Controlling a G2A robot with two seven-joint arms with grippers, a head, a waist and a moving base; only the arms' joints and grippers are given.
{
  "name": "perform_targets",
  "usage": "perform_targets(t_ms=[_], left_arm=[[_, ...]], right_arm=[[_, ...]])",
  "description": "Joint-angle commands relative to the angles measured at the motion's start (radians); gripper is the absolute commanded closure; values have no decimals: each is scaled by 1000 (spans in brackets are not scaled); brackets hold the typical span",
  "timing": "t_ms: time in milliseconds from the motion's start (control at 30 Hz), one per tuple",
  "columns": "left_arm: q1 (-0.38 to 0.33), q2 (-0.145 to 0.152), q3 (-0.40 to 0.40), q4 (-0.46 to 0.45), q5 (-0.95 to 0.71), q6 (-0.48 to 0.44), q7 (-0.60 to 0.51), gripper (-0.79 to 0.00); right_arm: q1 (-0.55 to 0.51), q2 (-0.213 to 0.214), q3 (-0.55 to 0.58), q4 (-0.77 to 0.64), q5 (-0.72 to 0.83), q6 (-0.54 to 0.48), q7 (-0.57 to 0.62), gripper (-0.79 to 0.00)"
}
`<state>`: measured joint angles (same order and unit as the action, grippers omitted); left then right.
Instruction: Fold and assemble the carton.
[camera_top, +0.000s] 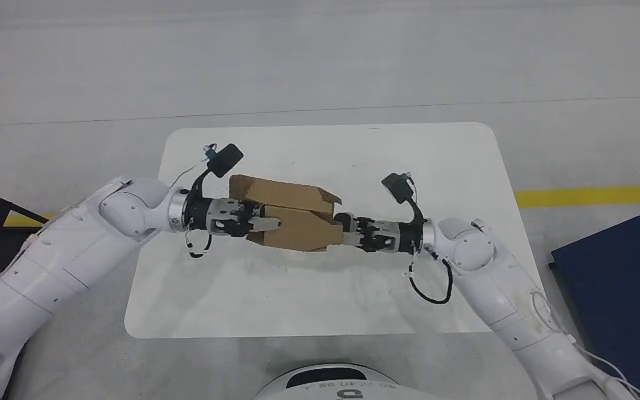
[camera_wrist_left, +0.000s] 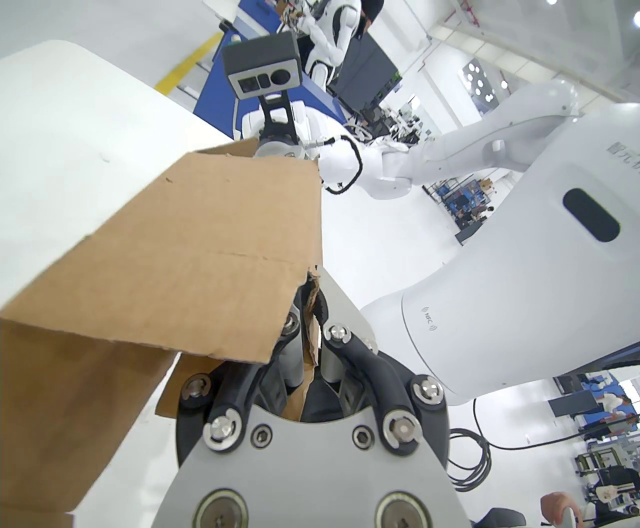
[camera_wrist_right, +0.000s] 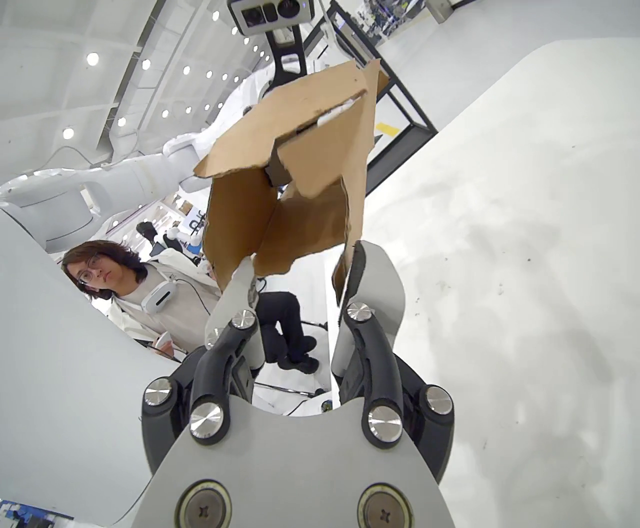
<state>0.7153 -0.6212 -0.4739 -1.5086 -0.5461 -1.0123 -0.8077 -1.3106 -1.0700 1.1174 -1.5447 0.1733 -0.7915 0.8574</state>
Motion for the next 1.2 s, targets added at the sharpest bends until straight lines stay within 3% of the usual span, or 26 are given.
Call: perform_targets(t_ms=[0, 100, 400, 467, 533, 600, 633, 800, 1000, 1167], left_arm=[[26, -1, -23, 20, -47, 0, 0, 0], [40, -1, -43, 63, -40, 0, 0, 0], [40, -1, -43, 63, -40, 0, 0, 0], [84, -10, -22, 33, -185, 62, 47, 0], [130, -24, 3, -11, -531, 158, 8, 0], [135, -32, -1, 22, -735, 262, -138, 0], [141, -42, -5, 61, -870, 361, -246, 0], [180, -102, -23, 182, -1246, 593, -469, 0], [189, -174, -8, 276, -1324, 777, -594, 0], [176, -225, 5, 323, -1256, 838, -647, 0]], right_arm=[[-17, 1, 29, 4, 0, -23, -70, -785], [-53, 2, 66, 10, 18, -52, -162, -785], [-56, 3, 69, 10, 20, -54, -169, -785], [-55, 3, 72, -1, 2, -36, -178, -785], [-55, 4, 92, -15, -52, -10, -211, -785], [-62, 5, 103, -32, -108, 15, -232, -785], [-69, 6, 112, -46, -159, 41, -250, -785], [-104, 4, 129, -89, -267, 80, -350, -785], [-139, 2, 144, -118, -341, 138, -429, -785], [-137, -5, 123, -146, -384, 210, -474, -785]])
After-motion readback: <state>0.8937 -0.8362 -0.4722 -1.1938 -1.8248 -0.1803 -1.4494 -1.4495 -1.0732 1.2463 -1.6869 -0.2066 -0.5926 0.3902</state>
